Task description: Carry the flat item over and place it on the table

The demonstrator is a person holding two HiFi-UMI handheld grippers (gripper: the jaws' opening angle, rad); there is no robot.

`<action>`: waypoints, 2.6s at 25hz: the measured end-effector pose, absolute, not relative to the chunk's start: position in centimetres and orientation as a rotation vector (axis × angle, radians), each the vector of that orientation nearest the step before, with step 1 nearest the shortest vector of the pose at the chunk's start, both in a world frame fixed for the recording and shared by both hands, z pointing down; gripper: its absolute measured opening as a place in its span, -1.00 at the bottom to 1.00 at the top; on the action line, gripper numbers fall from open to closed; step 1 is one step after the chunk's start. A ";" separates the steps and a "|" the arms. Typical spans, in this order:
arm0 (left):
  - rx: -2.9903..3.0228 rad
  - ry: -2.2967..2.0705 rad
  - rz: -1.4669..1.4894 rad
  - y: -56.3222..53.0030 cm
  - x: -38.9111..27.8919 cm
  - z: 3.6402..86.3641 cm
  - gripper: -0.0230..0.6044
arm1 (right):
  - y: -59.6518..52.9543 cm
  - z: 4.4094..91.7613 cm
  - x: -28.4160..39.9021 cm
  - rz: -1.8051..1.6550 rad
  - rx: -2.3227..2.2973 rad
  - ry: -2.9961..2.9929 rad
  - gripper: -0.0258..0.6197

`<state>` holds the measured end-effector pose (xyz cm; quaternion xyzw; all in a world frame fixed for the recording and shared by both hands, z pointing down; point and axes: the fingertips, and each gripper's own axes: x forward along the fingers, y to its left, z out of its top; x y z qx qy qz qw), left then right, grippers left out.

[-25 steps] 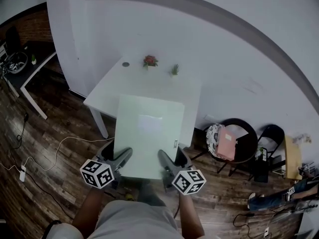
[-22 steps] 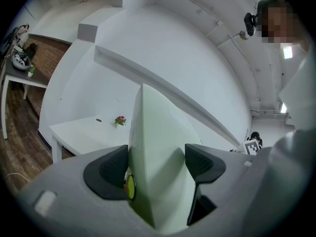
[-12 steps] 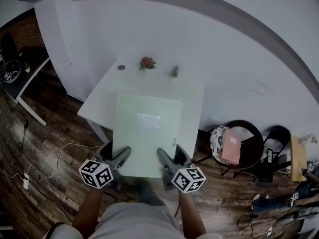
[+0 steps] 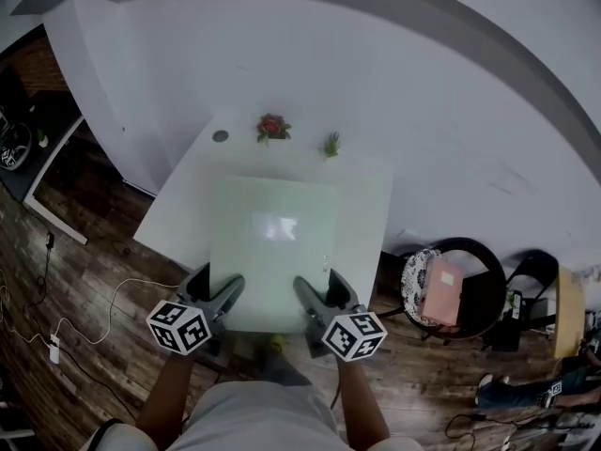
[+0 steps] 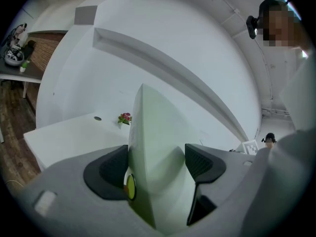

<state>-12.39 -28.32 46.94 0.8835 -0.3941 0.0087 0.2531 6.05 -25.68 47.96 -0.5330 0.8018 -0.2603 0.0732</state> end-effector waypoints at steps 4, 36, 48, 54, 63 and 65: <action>2.396 -1.076 0.036 -32.4 -10.1 47.0 0.24 | -29.8 48.2 8.3 -0.796 -1.592 2.404 0.19; 2.366 -0.994 0.099 -42.2 -6.4 49.4 0.24 | -38.3 50.4 11.8 -0.882 -1.686 2.335 0.19; 2.327 -0.968 0.151 -45.4 -6.8 51.6 0.24 | -41.0 52.8 11.3 -0.960 -1.712 2.303 0.19; 2.285 -0.954 0.192 -46.0 -7.0 53.9 0.24 | -41.5 55.0 11.1 -1.035 -1.725 2.284 0.19; 2.216 -0.926 0.248 -46.7 -7.2 58.0 0.24 | -41.8 59.0 10.7 -1.143 -1.750 2.262 0.19; 2.204 -0.922 0.259 -46.8 -7.3 58.8 0.24 | -41.8 59.8 10.7 -1.165 -1.758 2.254 0.19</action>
